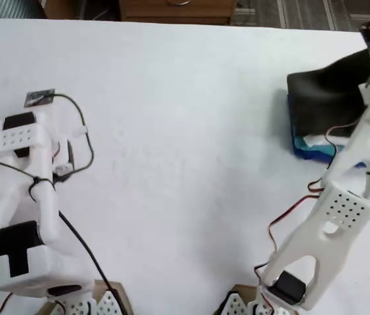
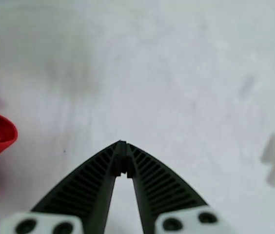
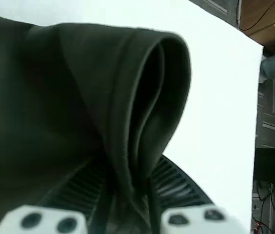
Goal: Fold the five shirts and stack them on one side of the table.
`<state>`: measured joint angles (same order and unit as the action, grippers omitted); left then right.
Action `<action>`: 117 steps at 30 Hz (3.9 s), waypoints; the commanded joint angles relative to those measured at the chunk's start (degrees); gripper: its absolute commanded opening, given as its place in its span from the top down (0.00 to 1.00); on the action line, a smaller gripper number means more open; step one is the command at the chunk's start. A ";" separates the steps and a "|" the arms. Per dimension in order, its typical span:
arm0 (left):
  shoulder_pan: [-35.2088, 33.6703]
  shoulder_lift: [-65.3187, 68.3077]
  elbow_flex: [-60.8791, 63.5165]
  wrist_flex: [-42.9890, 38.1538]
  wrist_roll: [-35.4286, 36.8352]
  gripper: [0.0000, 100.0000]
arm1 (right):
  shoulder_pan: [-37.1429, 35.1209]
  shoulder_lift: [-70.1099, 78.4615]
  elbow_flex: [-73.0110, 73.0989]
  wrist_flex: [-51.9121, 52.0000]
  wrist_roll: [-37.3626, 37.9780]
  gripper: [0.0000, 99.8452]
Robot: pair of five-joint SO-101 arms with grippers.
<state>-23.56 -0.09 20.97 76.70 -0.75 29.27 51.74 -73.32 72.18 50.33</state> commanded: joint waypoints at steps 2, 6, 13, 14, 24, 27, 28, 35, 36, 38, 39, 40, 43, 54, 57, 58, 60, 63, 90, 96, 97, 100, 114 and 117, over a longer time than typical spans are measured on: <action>-0.35 -2.99 -0.13 0.79 -0.26 0.97 | 3.12 0.22 -2.37 -4.70 0.79 0.98; -0.26 -2.99 -0.13 0.79 -0.26 0.97 | 3.65 2.77 -2.02 -6.73 0.70 0.98; -0.26 -2.99 -0.13 0.79 -0.26 0.97 | 3.65 6.55 -2.55 -8.22 0.35 0.85; -0.26 -2.99 -0.13 0.79 -0.26 0.97 | 3.74 6.46 -2.55 -9.10 0.35 0.80; -0.35 -2.99 -0.13 0.62 -0.26 0.97 | 3.12 2.68 -14.42 -5.85 -21.71 0.71; -0.35 -2.99 -0.13 0.53 -0.26 0.97 | 0.22 2.42 -16.00 2.59 -20.75 0.81; -0.35 -2.99 -0.13 0.44 -0.26 0.97 | -1.10 2.33 -16.00 5.58 -20.31 0.87; -0.44 -2.81 -0.13 0.44 -0.26 0.97 | -7.96 1.10 -16.00 22.02 -20.48 0.98; -0.44 -2.81 -0.13 0.44 -0.26 0.97 | -8.40 1.27 -16.00 23.08 -20.40 0.98; -0.44 -2.81 -0.13 0.44 -0.26 0.97 | -8.66 2.33 -15.47 23.78 -20.48 0.98; -0.44 -2.81 -0.13 0.44 -0.26 0.97 | -8.48 3.21 -15.38 23.96 -20.48 0.98; -0.44 -2.81 -0.13 0.44 -0.26 0.97 | -8.22 4.44 -15.38 23.96 -20.31 0.98; -0.44 -2.73 -0.13 0.44 -0.26 0.97 | -6.64 7.96 -15.91 24.57 -20.13 0.98; -0.44 -2.64 -0.04 -0.44 -0.26 0.97 | 0.13 14.73 -16.44 25.63 -6.77 0.98; -0.26 -2.64 -0.04 -1.05 -0.26 0.97 | -0.04 14.11 -20.31 25.71 -5.71 0.98; -0.26 -2.64 -0.04 -1.23 -0.26 0.97 | -0.22 13.58 -22.07 26.15 -5.71 0.98; -0.26 -2.64 -0.04 -1.23 -0.26 0.97 | -0.92 10.68 -22.33 26.59 -5.89 0.98; -0.44 -2.64 -0.04 -1.23 -0.26 0.97 | -1.01 4.18 -21.98 26.24 -11.08 0.98; -30.24 -38.68 0.40 7.03 -20.13 0.97 | 5.05 33.36 -21.89 -34.77 -22.33 0.98; -32.79 -42.02 10.33 5.89 -20.04 0.97 | 5.58 30.02 -22.24 -33.89 -23.65 0.98; -32.79 -42.20 12.53 5.10 -19.96 0.97 | 5.58 28.35 -22.24 -32.48 -25.58 0.98; -32.88 -42.37 17.80 1.67 -19.96 0.97 | 5.41 20.88 -22.24 -24.57 -34.29 0.98; -44.13 -24.44 11.91 -12.22 -23.65 0.79 | -9.80 -19.30 -20.75 29.49 -30.33 0.87; -44.22 -12.48 6.11 -13.89 -23.74 0.79 | -8.92 -27.47 -16.70 29.49 -27.96 0.89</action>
<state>-66.99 -22.24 33.45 64.75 -24.13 20.48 34.86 -92.13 99.87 20.09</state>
